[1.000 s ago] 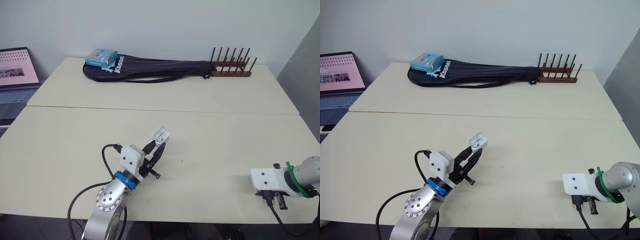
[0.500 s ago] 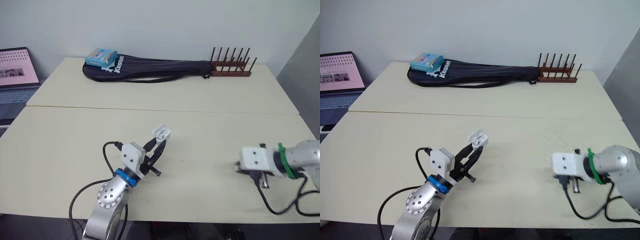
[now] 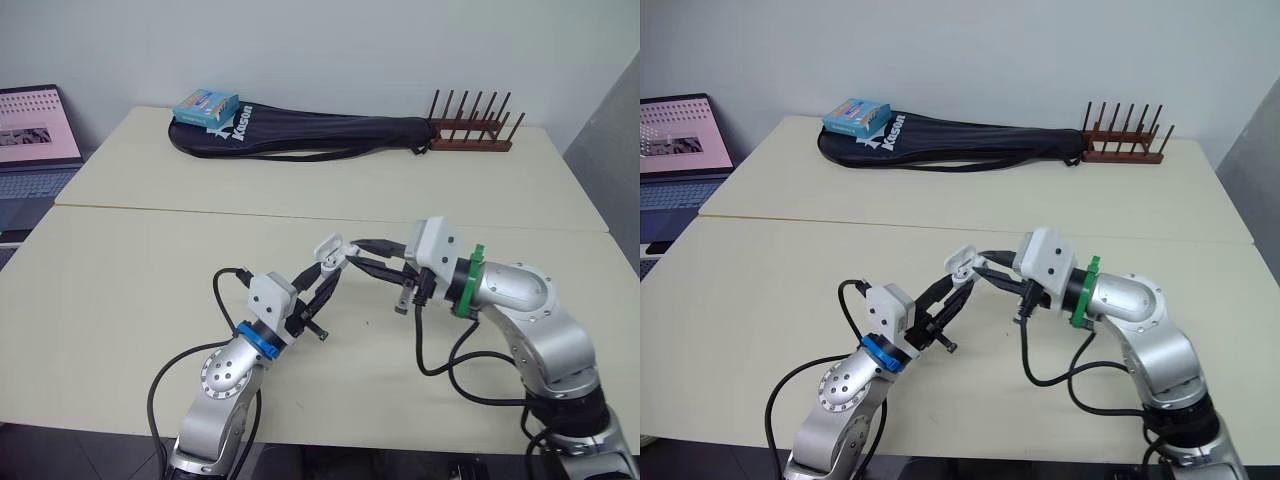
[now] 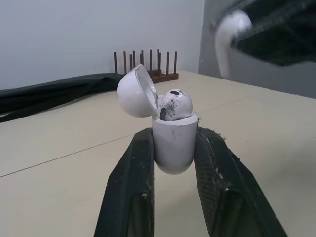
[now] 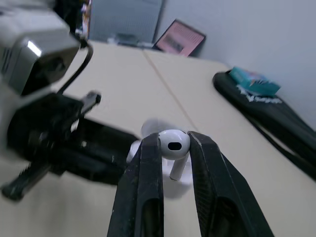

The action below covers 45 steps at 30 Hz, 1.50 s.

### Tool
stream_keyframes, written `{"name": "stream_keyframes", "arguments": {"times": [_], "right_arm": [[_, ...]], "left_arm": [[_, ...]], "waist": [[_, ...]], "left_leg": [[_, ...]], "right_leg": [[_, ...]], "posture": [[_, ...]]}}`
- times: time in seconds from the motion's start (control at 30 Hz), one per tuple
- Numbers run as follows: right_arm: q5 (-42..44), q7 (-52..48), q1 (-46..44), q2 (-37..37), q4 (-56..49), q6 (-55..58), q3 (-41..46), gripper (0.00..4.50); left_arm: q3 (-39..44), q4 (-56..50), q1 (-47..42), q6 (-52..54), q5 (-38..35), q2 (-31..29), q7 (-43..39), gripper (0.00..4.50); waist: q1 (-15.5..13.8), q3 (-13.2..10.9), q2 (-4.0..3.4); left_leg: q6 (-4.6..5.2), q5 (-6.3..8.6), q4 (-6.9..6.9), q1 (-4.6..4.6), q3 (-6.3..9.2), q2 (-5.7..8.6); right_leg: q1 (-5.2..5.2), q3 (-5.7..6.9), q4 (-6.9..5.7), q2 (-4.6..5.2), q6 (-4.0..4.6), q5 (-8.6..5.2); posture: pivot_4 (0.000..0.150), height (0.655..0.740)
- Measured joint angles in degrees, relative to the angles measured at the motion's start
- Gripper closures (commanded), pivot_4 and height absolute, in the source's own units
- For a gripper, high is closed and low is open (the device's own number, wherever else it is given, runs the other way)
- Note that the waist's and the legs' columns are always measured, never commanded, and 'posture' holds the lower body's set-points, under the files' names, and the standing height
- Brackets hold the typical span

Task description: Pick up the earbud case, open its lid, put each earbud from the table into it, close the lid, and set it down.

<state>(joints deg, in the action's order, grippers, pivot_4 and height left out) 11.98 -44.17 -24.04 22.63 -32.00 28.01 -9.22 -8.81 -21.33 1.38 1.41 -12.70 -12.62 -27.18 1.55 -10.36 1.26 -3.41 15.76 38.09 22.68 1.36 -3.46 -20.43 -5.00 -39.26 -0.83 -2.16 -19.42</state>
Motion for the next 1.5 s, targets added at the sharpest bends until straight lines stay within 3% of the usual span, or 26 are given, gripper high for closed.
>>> {"name": "stream_keyframes", "arguments": {"times": [0.47,1.0,1.3,1.5], "right_arm": [[-2.02,4.75,0.83,-3.96,9.73,-9.01,-3.45,4.10],[-4.27,5.37,2.34,-2.98,12.17,-13.07,-5.53,4.10],[-4.89,5.52,2.29,-2.87,12.20,-12.74,-5.61,4.10],[-1.73,7.16,2.31,-4.66,11.65,-6.42,-4.26,4.10]], "left_arm": [[-0.50,0.00,0.01,-0.55,0.06,0.03,0.03,3.73],[-0.50,1.15,0.03,-0.56,0.12,-0.12,0.02,3.73],[-0.52,1.32,0.02,-0.56,0.13,-0.18,-0.21,3.73],[-0.57,1.33,0.03,-0.55,0.18,-0.15,-0.53,3.73]], "waist": [[0.17,0.00,0.00],[0.16,0.00,0.00],[0.16,0.00,0.00],[0.17,-0.01,0.00]], "left_leg": [[0.00,-0.01,0.04,-0.17,-0.02,0.05],[0.00,-0.01,0.04,-0.16,-0.03,0.05],[0.00,-0.01,0.04,-0.16,-0.04,0.05],[0.00,-0.01,0.03,-0.14,-0.01,0.04]], "right_leg": [[-0.09,-0.01,-0.48,-0.07,0.00,-0.01],[-0.13,-0.01,-0.48,-0.07,0.00,-0.01],[-0.13,-0.02,-0.48,-0.07,0.00,-0.01],[-0.13,-0.05,-0.49,-0.07,0.00,-0.01]], "posture": [[0.150,0.7274],[0.150,0.7274],[0.150,0.7274],[0.150,0.7274]]}}
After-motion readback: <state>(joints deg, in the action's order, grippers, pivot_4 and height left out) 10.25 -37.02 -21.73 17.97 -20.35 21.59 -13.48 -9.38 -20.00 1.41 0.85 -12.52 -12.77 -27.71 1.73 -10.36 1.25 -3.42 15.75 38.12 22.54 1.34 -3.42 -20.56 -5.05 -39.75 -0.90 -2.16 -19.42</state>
